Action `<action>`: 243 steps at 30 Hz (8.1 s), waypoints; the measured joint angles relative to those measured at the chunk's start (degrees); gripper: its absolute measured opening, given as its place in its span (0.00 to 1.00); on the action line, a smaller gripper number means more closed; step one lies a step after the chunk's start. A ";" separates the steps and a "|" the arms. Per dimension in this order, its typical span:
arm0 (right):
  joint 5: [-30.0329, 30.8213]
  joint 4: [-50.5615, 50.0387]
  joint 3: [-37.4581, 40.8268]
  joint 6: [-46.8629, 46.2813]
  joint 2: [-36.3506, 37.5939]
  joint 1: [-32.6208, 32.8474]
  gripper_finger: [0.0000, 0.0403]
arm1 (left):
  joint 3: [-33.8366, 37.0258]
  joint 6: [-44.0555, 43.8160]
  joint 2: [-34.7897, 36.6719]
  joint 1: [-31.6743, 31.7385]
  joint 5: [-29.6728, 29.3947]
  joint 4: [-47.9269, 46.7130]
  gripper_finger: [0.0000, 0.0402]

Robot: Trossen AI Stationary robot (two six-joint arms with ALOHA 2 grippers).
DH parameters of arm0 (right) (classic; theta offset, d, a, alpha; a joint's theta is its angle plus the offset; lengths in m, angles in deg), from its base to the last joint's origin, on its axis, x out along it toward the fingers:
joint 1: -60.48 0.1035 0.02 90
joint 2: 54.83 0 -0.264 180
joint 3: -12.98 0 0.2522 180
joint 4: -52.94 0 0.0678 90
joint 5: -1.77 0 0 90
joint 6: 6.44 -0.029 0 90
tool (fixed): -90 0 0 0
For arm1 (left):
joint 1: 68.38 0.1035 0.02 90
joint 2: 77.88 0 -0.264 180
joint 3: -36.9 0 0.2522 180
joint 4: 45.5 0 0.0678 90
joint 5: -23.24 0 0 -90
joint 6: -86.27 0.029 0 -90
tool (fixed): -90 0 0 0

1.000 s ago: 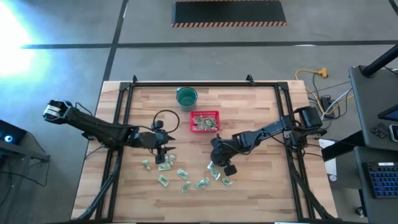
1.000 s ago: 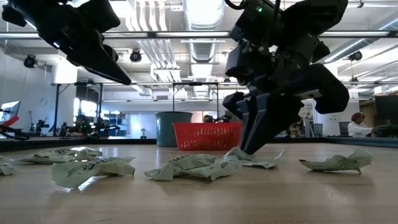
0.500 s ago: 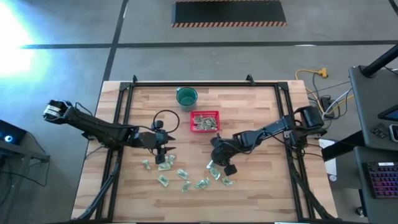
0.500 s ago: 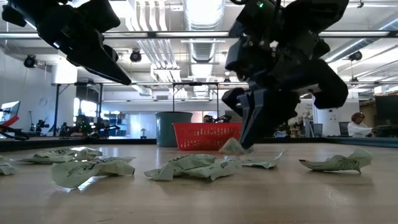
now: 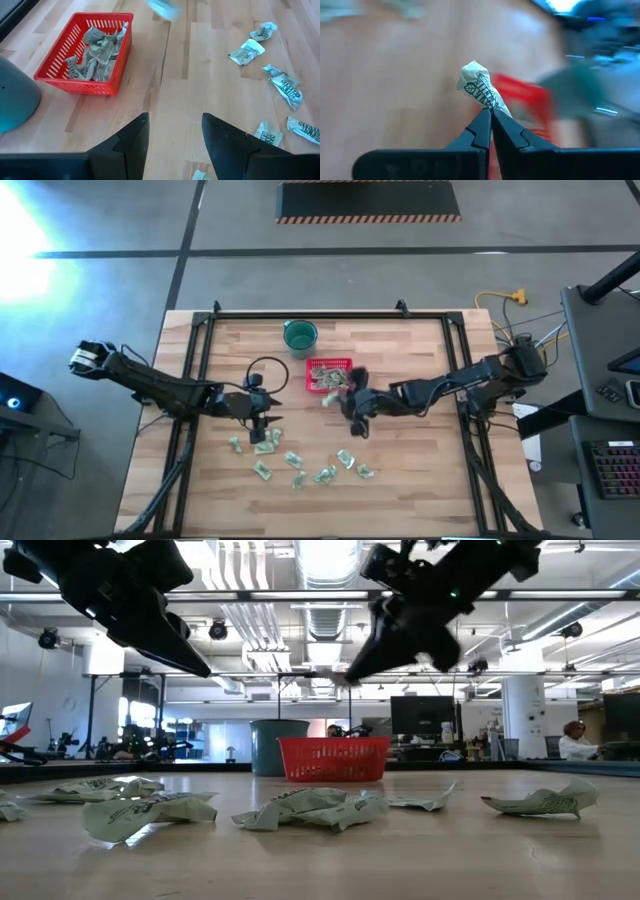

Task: Pick and place items into bin
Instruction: Put the light green stevia packet into the red bin

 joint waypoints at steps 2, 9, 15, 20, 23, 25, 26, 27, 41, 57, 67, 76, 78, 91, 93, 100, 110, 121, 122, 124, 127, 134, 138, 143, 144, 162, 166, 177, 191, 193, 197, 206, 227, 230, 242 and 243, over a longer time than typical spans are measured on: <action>5.53 1.95 0.00 1.02 0.71 -0.82 0.02 | -0.01 0.00 0.00 0.00 0.00 -0.04 0.41; 7.60 4.30 -0.02 -0.72 0.38 -6.50 0.02 | -0.02 -0.02 0.00 0.00 0.01 0.12 0.41; 3.20 3.93 -0.01 -5.34 -1.30 -11.44 0.02 | -0.02 -0.02 0.00 0.00 0.01 0.40 0.41; -3.86 3.70 -0.02 -7.69 -1.95 -13.65 0.10 | -0.02 -0.02 0.00 0.00 0.01 0.40 0.41; -3.87 3.89 -0.02 -8.08 -2.04 -13.89 0.18 | -0.02 -0.04 0.00 0.00 0.01 0.40 0.41; -3.90 4.03 -0.02 -8.08 -2.04 -13.87 0.23 | -0.02 -0.57 0.00 0.00 0.01 0.42 0.41; -3.90 4.17 -0.02 -8.10 -2.02 -13.85 0.25 | -0.02 -1.11 0.00 0.00 0.06 0.40 0.41; -3.94 4.19 -0.02 -8.08 -1.96 -13.81 0.27 | -0.02 -1.26 0.00 0.00 0.17 0.40 0.41; -7.65 3.60 0.00 -5.11 -1.67 -12.01 0.30 | 0.63 -8.26 -5.65 -1.57 10.77 -0.62 0.41; -8.59 4.19 0.02 -1.16 -1.65 -12.12 0.22 | 0.52 -12.95 -15.59 -1.51 11.97 -0.56 0.41; -8.58 4.26 0.05 -0.51 -1.62 -12.08 0.18 | 0.37 -13.44 -18.94 -1.49 12.10 -0.53 0.41; -8.57 4.28 0.05 -0.52 -1.60 -12.08 0.17 | -0.02 -13.35 -22.13 -1.46 12.16 -0.26 0.41; -8.57 4.28 0.05 -0.50 -1.60 -12.08 0.18 | -0.12 -13.12 -22.09 -1.46 12.16 -0.47 0.39; -8.55 4.30 0.05 -0.02 -1.58 -12.04 0.16 | -1.47 -9.33 -20.92 -1.46 12.31 -0.57 0.02; -8.55 4.30 0.05 0.11 -1.58 -12.04 0.16 | -1.96 -7.58 -20.92 -1.46 10.96 -0.61 0.02; -8.53 4.03 0.05 0.12 -1.58 -12.06 0.15 | -6.14 1.01 -20.85 -1.03 -8.05 0.33 0.03; -8.40 -1.73 0.07 -2.12 -1.24 -12.04 0.16 | -7.24 18.71 -21.08 6.65 -19.15 19.53 0.03; -9.88 -13.40 0.09 -10.02 4.37 -11.99 0.14 | -6.95 18.12 -21.73 18.00 -6.84 25.39 0.03; -10.77 -14.81 0.09 -10.91 4.74 -11.99 0.14 | -6.95 18.13 -21.99 18.47 -6.12 26.21 0.03; -13.22 -17.79 0.09 -12.62 5.38 -11.90 0.14 | -6.97 18.22 -23.05 19.26 -5.50 28.22 0.03; -16.31 -20.08 0.13 -14.41 5.72 -11.45 0.14 | -7.31 18.61 -25.58 20.07 -3.92 30.46 0.03; -17.56 -20.77 0.41 -15.47 5.37 -9.51 0.14 | -10.51 21.85 -32.70 20.41 -2.19 31.54 0.07; -17.58 -21.01 0.76 -16.08 5.37 -8.04 0.14 | -12.20 23.21 -34.21 20.41 -2.66 31.56 0.17; -17.75 -20.68 0.77 -17.82 5.35 -6.34 0.14 | -12.76 23.06 -33.38 20.37 -2.77 31.45 0.33; -17.77 -20.68 0.77 -18.35 5.33 -5.98 0.14 | -12.72 22.88 -32.94 20.37 -2.77 31.45 0.36; -35.49 -11.45 5.26 -33.19 5.27 5.35 0.14 | -12.55 19.69 -27.28 19.50 -2.61 20.16 0.47; -35.53 -6.03 5.95 -34.66 5.26 10.59 0.14 | -12.52 19.69 -27.26 19.50 -2.61 19.78 0.47; -21.53 -0.55 6.10 -34.98 0.85 20.91 0.17 | -12.50 19.52 -27.26 19.38 -2.61 19.54 0.47; -21.82 -0.84 6.29 -39.60 -5.16 21.65 0.40 | -12.41 16.62 -27.26 17.25 -2.55 19.34 0.47; -21.80 -0.89 6.43 -39.62 -5.83 21.87 0.41 | -12.40 16.58 -27.26 16.93 -2.56 19.16 0.47; -21.94 -0.77 6.41 -39.59 -6.54 22.21 0.42 | -12.33 16.52 -27.26 16.36 -2.57 18.95 0.47; -19.72 -2.49 6.54 -39.57 -8.03 22.35 0.34 | -12.31 16.44 -27.26 15.36 -2.57 18.74 0.47; -10.64 -8.82 5.56 -31.86 -2.13 21.96 0.02 | -12.33 15.13 -27.26 15.28 -2.57 17.93 0.47; -1.55 -11.82 4.86 -28.72 1.02 21.28 0.02 | -12.39 15.13 -27.26 15.28 -2.57 17.91 0.47; 22.39 -7.16 4.75 -15.67 5.19 9.33 0.02 | -12.55 15.06 -25.40 14.40 -2.58 15.93 0.47; 20.73 -6.32 4.75 -14.89 4.87 7.69 0.02 | -12.55 15.08 -25.36 14.19 -2.57 15.34 0.47</action>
